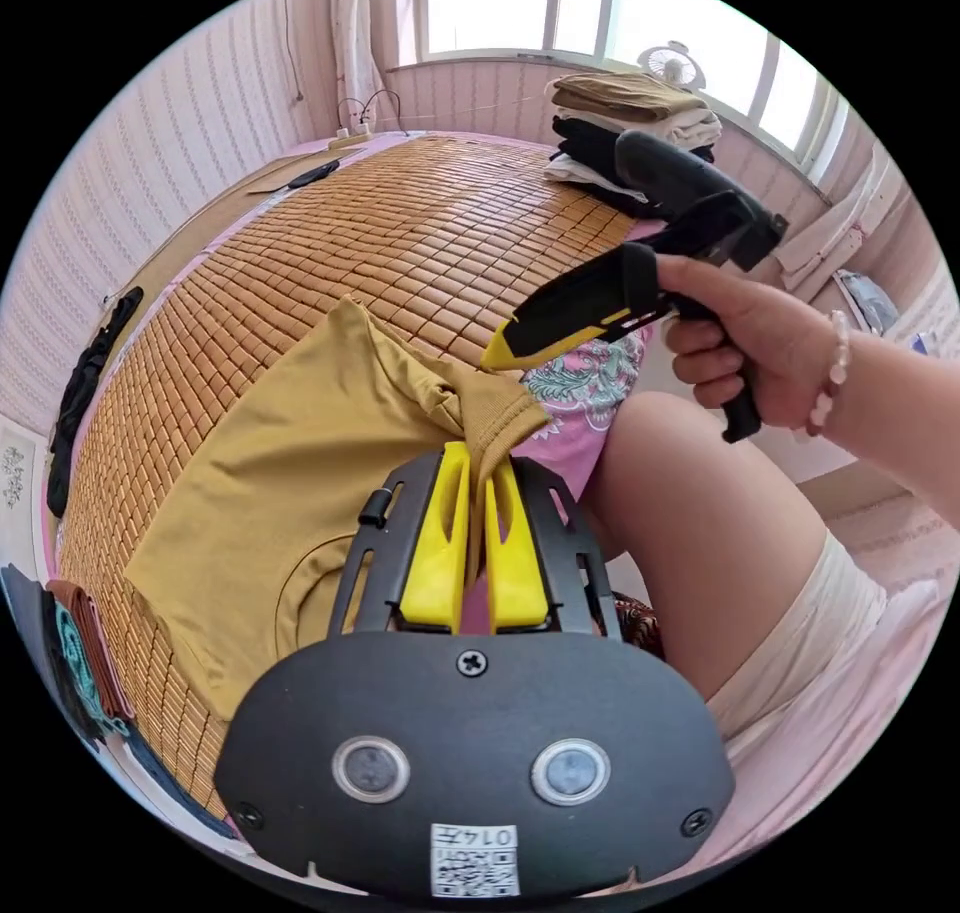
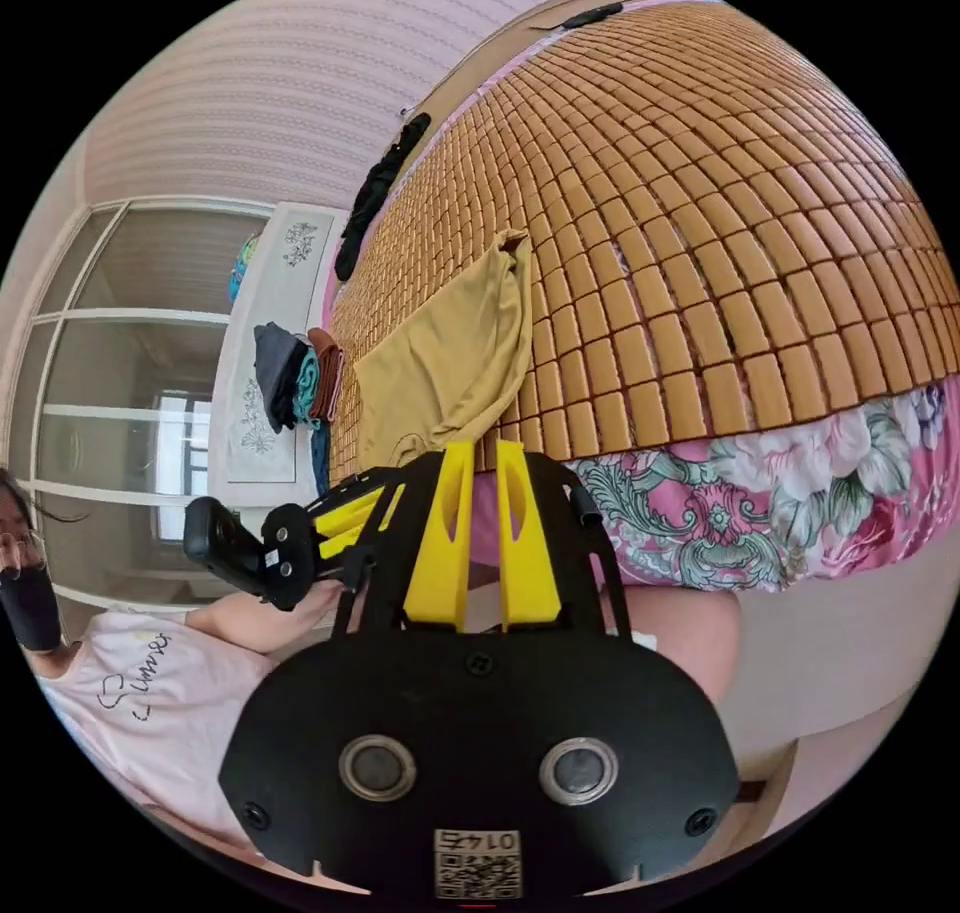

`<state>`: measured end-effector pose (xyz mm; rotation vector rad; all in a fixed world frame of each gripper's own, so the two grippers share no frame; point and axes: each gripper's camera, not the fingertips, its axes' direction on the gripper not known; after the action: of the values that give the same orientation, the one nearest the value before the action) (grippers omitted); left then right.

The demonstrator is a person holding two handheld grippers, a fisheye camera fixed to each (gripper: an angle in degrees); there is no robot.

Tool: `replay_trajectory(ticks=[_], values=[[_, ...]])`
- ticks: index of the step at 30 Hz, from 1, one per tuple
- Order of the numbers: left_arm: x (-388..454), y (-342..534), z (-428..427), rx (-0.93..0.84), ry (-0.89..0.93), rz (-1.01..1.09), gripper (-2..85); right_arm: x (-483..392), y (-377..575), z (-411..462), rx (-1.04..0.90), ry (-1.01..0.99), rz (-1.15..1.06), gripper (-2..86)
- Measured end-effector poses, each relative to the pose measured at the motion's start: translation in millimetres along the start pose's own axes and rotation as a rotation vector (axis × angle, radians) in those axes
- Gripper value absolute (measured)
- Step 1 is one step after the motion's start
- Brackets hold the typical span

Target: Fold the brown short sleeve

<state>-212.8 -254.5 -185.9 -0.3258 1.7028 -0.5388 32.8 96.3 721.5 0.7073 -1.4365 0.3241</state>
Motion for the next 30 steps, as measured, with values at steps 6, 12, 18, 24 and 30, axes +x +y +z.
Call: replay_trajectory(ticks=[6,12,18,24,30], values=[[18.8,26.4,-16.6,-0.025,0.109,0.083,-0.7,54.6,21.1,19.6,0.113,-0.231,0.203,11.2],[39.8,53.6,-38.2,-0.016,0.133,0.211,-0.8,81.8,39.6,18.0,0.265,-0.318,0.288,4.7],[30.3,54.2,-50.3,0.03,0.247,0.2,-0.9,80.5,61.8,-18.3,0.37,-0.363,0.175,1.7],[12.9,51.3,-54.6,0.132,0.293,0.103,-0.8,48.1,67.3,-68.8,0.392,-0.139,0.058,1.2],[-41.2,85.7,-63.7,0.179,0.283,-0.128,-0.9,-14.8,27.4,-42.7,0.215,-0.06,-0.078,1.2]])
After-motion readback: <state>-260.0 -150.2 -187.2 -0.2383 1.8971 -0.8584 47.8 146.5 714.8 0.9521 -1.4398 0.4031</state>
